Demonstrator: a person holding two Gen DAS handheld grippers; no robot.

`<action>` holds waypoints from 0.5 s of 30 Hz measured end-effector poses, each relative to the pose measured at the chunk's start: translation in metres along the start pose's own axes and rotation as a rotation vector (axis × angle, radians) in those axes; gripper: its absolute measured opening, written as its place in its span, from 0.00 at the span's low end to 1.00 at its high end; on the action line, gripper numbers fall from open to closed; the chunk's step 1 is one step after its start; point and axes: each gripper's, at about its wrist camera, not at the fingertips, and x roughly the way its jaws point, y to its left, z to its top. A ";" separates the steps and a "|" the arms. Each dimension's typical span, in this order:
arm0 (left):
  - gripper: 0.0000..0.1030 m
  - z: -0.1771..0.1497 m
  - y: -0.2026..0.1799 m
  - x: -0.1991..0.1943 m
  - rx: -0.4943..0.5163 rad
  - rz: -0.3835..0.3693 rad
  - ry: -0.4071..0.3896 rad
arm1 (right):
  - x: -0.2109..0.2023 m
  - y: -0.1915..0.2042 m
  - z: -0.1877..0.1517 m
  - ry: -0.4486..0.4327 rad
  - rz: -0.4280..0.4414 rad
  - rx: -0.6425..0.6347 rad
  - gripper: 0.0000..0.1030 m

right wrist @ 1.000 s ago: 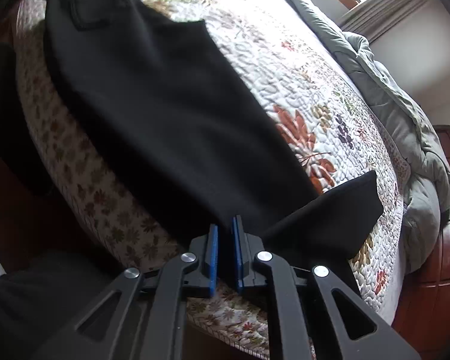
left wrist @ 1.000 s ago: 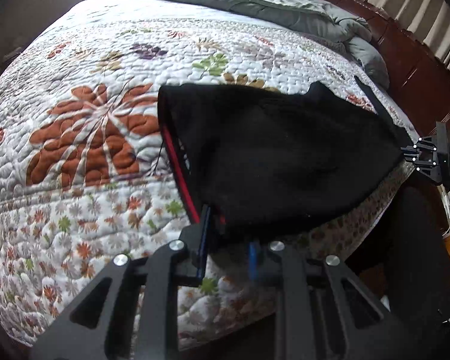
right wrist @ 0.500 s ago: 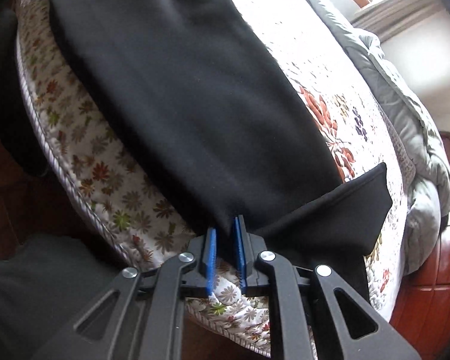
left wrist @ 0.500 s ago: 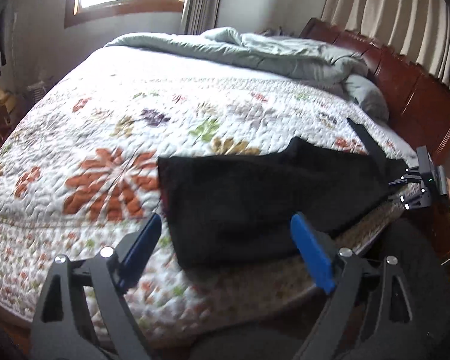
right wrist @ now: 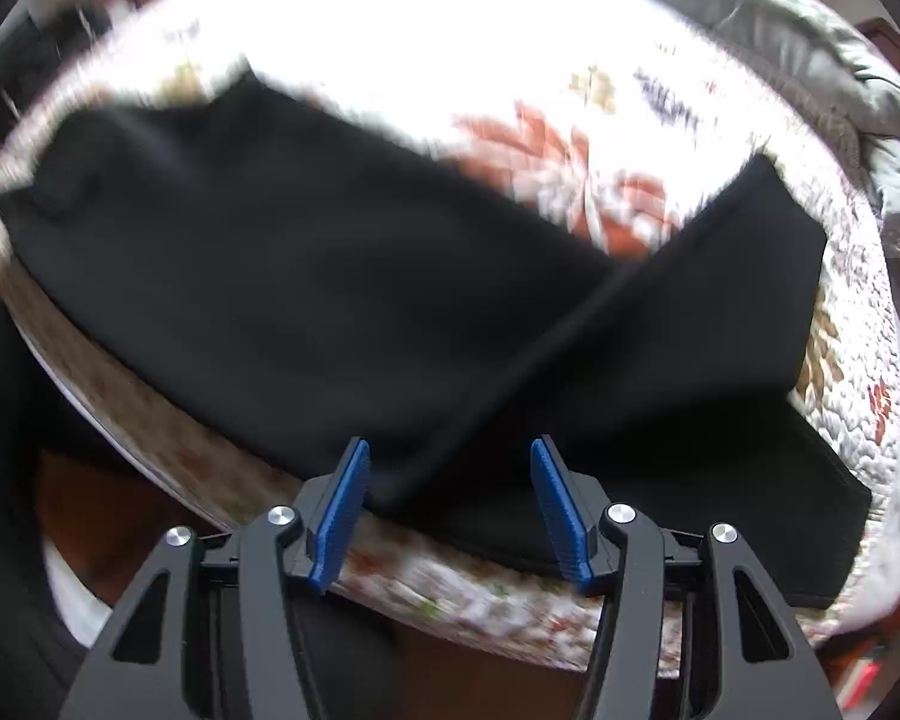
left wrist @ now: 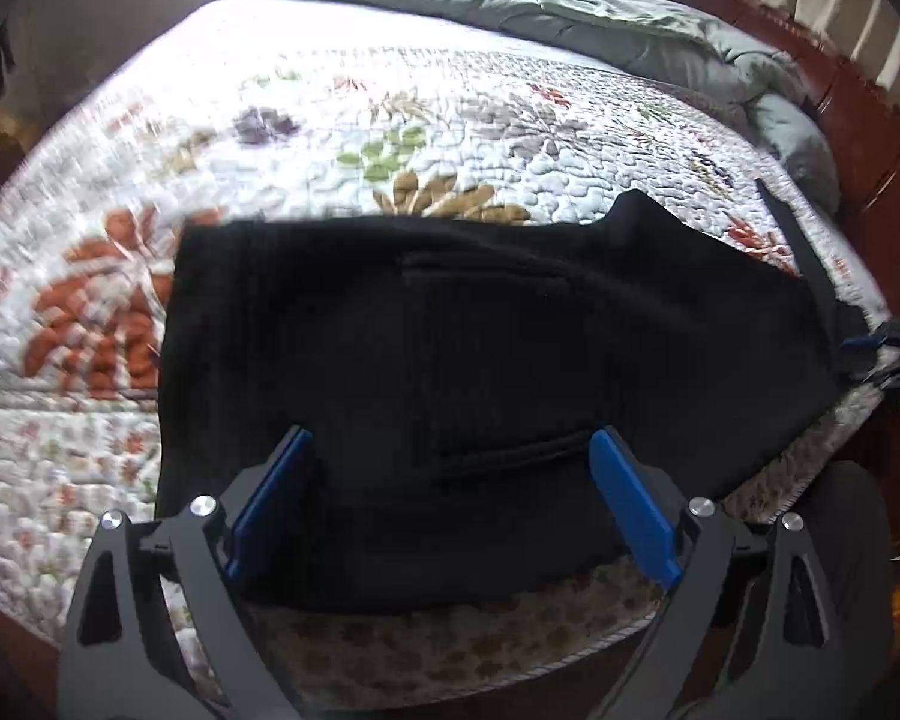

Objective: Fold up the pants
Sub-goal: 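Open both tools to release the folded waist onto the legs, then grasp the trouser leg hem with the right tool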

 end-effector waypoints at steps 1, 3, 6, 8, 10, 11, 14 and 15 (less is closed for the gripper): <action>0.89 0.002 -0.013 -0.006 0.022 0.000 -0.024 | 0.002 -0.002 -0.001 0.013 0.008 -0.008 0.55; 0.90 0.007 -0.044 -0.015 0.050 -0.046 -0.074 | -0.007 -0.011 0.005 -0.002 0.041 -0.004 0.53; 0.91 0.012 -0.093 -0.012 0.075 -0.117 -0.125 | -0.035 -0.056 0.035 -0.109 0.020 0.125 0.56; 0.92 0.015 -0.132 0.000 0.128 -0.126 -0.141 | -0.046 -0.100 0.062 -0.169 -0.070 0.272 0.72; 0.92 0.014 -0.167 0.020 0.194 -0.141 -0.121 | -0.045 -0.150 0.097 -0.197 -0.185 0.428 0.72; 0.92 0.015 -0.184 0.033 0.222 -0.145 -0.105 | -0.039 -0.173 0.113 -0.195 -0.195 0.492 0.72; 0.92 0.011 -0.209 0.070 0.242 -0.150 -0.024 | -0.008 -0.215 0.155 -0.149 -0.200 0.590 0.45; 0.92 0.007 -0.212 0.079 0.243 -0.154 0.008 | 0.004 -0.227 0.166 -0.120 -0.200 0.610 0.43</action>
